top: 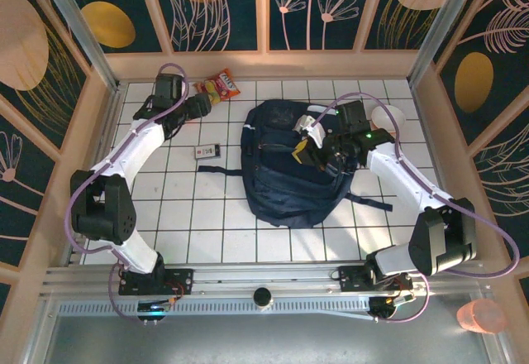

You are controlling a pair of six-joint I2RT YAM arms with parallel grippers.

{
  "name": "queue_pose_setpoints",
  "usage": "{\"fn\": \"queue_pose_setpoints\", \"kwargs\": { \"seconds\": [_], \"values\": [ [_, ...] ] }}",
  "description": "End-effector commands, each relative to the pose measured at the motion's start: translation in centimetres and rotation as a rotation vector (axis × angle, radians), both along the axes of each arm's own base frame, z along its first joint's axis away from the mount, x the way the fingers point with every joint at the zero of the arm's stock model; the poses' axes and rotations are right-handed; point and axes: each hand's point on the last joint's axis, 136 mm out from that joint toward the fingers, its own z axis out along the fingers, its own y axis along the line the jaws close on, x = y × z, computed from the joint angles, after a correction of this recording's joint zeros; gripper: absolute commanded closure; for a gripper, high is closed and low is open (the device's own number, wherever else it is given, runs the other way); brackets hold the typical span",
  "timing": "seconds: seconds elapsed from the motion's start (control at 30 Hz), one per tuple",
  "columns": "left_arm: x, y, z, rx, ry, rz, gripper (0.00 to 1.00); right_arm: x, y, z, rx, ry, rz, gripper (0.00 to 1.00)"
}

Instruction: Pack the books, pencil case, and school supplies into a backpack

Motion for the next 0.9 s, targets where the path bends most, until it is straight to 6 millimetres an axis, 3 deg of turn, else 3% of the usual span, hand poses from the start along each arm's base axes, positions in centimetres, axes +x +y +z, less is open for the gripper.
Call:
{"fn": "queue_pose_setpoints", "kwargs": {
  "seconds": [0.0,0.1,0.17,0.3,0.4,0.67,0.87],
  "values": [
    [-2.2,-1.8,-3.0,0.333,-0.005,-0.474,0.13,-1.1,0.4,1.5,0.055,-0.027,0.033,1.00],
    [-4.6,-2.4,-5.8,0.473,0.016,-0.740,0.03,-1.2,0.5,1.5,0.060,-0.027,0.038,1.00],
    [-5.7,-2.7,-7.4,0.532,0.017,-0.870,0.03,-1.3,0.6,1.4,0.060,-0.023,0.041,1.00],
    [-6.7,-1.8,-11.8,0.666,0.107,-1.072,0.04,-1.5,0.6,1.3,0.059,-0.023,0.045,1.00],
    [-6.9,-1.1,-14.0,0.704,0.203,-1.158,0.04,-1.8,0.7,1.3,0.058,-0.017,0.048,1.00],
    [-5.2,-0.6,-17.0,0.746,0.257,-1.202,0.03,-2.3,0.6,0.9,0.040,-0.004,0.044,1.00],
    [-4.8,-2.3,-17.1,0.647,0.228,-1.230,0.02,-2.3,0.7,0.6,0.039,0.009,0.047,1.00]
  ]
}}
